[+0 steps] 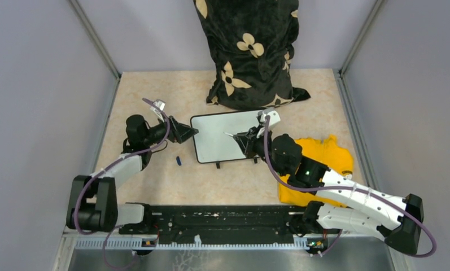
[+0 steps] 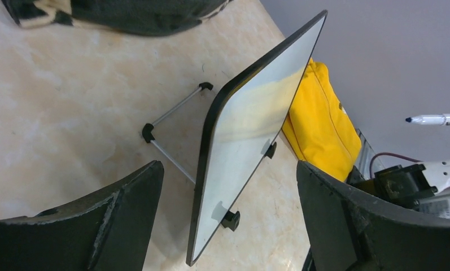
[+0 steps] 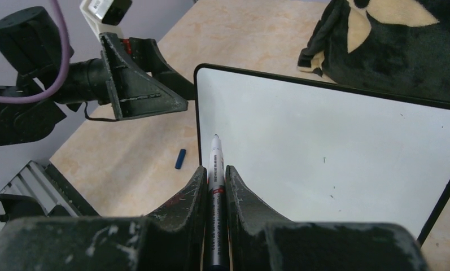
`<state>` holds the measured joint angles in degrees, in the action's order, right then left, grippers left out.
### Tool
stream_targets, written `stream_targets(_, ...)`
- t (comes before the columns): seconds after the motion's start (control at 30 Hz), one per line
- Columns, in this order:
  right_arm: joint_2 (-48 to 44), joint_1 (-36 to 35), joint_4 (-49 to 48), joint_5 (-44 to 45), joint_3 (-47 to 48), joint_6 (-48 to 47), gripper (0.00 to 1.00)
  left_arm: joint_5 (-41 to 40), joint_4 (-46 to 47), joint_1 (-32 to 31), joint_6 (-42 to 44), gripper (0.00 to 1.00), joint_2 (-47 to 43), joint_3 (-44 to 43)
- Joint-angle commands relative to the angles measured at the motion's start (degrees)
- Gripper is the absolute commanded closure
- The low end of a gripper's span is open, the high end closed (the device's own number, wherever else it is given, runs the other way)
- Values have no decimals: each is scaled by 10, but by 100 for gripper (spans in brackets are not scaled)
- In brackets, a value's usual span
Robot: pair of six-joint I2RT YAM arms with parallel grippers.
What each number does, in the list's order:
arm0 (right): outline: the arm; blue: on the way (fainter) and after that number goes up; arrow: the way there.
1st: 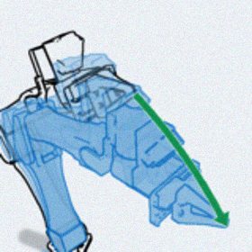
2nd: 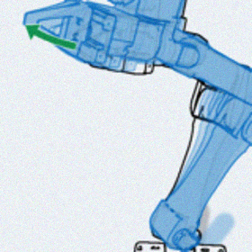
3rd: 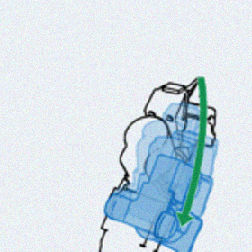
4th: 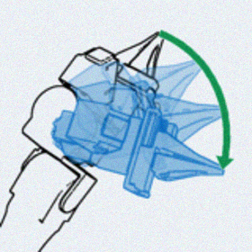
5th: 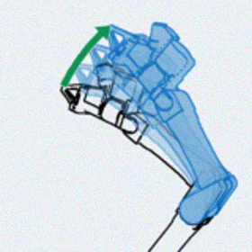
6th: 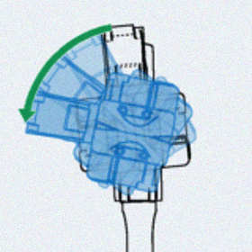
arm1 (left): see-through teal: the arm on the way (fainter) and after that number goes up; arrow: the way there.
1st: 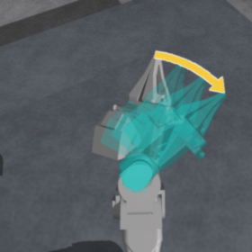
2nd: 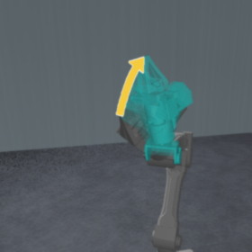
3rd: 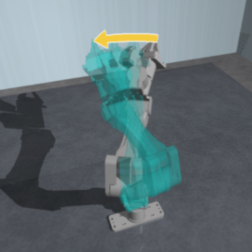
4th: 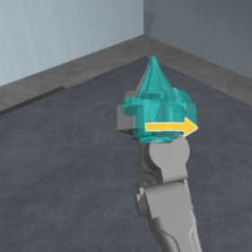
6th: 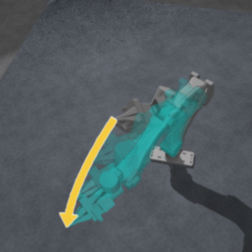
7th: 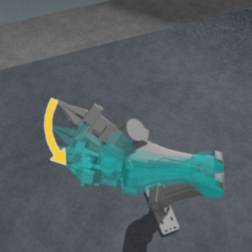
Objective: Write a sentence on the whiteboard
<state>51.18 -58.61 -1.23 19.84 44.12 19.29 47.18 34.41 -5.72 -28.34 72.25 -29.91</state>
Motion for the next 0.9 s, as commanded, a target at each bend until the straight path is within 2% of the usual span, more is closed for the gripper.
stream_targets(0.0, -22, 1, -24, -6, -2, 16, 100, 82, 128, 11, -48, 8, 54, 14)
stream_targets(0.23, -28, 0, -17, -11, -5, 26, 100, 153, 200, 12, -74, 12, 137, -2)
stream_targets(0.3, -24, 0, -17, -11, -4, 28, 100, 159, 251, 12, -95, 15, 154, 10)
stream_targets(0.5, 6, -12, -24, -11, 10, 22, 100, 151, 292, 12, -89, 21, 181, 35)
stream_targets(0.67, 52, -68, -45, 80, 29, -14, 100, 154, 322, 12, -101, 28, 193, 39)
stream_targets(0.87, 131, -101, -97, 163, 49, -31, 100, 151, 327, 12, -101, 37, 198, 40)
